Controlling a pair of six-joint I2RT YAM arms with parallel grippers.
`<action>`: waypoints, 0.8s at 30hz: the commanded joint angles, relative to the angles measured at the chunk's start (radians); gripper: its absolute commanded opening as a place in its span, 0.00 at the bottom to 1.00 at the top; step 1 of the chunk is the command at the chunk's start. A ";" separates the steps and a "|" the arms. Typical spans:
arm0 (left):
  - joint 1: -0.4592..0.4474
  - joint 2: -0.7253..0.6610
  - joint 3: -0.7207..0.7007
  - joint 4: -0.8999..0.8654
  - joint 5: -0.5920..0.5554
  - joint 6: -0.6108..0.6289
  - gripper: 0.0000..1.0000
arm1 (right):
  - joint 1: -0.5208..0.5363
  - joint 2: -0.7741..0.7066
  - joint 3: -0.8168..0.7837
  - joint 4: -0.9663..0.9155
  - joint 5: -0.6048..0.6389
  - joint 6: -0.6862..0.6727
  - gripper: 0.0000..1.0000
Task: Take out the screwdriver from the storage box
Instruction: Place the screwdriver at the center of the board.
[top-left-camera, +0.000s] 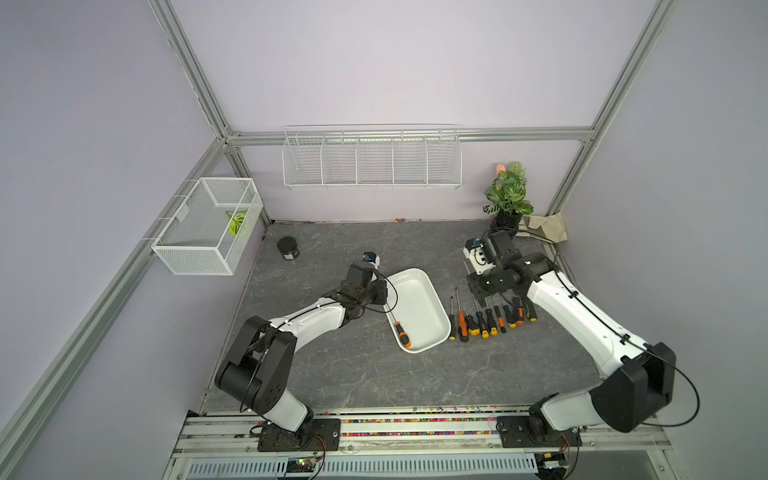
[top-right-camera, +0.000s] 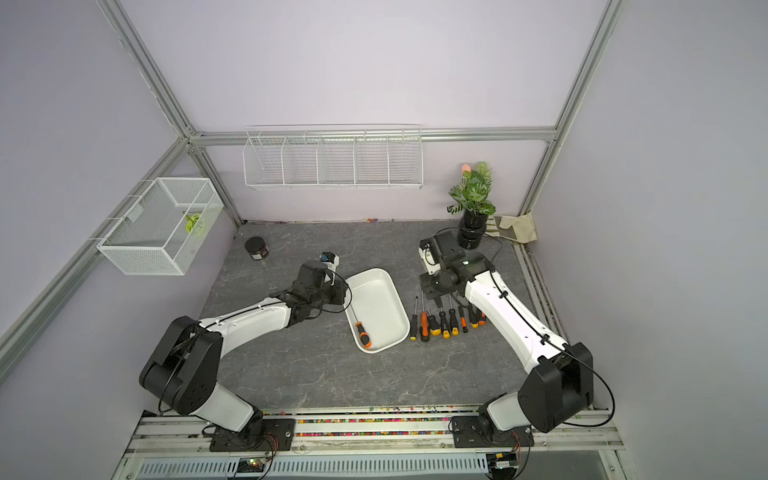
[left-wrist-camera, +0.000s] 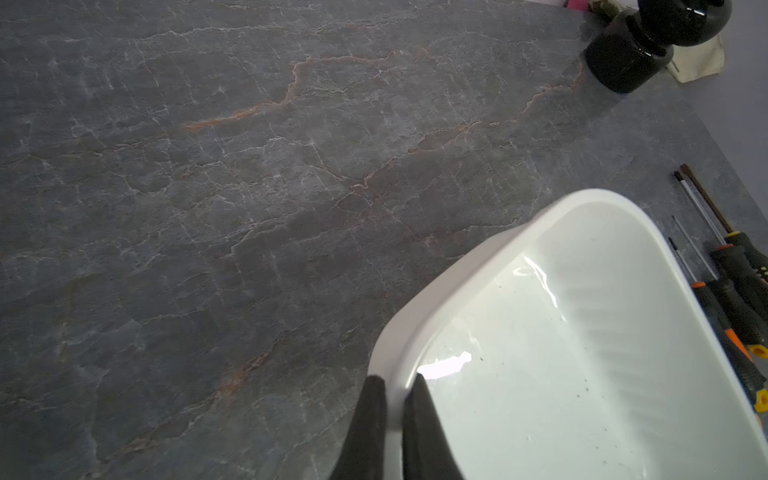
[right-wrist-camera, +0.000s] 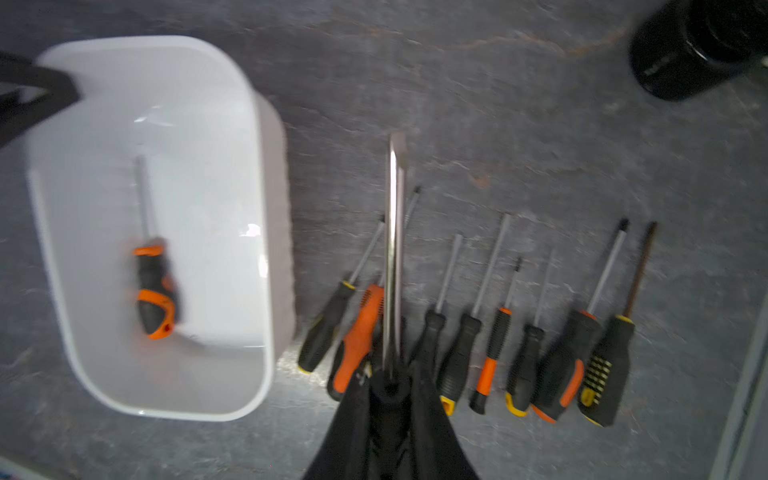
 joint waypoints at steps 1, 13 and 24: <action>-0.002 -0.029 -0.013 0.025 -0.007 0.026 0.00 | -0.113 0.025 -0.021 -0.042 0.071 -0.048 0.00; -0.001 -0.020 -0.040 0.075 0.038 0.039 0.00 | -0.295 0.145 -0.059 0.159 0.356 0.011 0.00; 0.011 -0.014 -0.111 0.142 0.080 0.044 0.00 | -0.337 0.270 -0.040 0.206 0.499 -0.037 0.00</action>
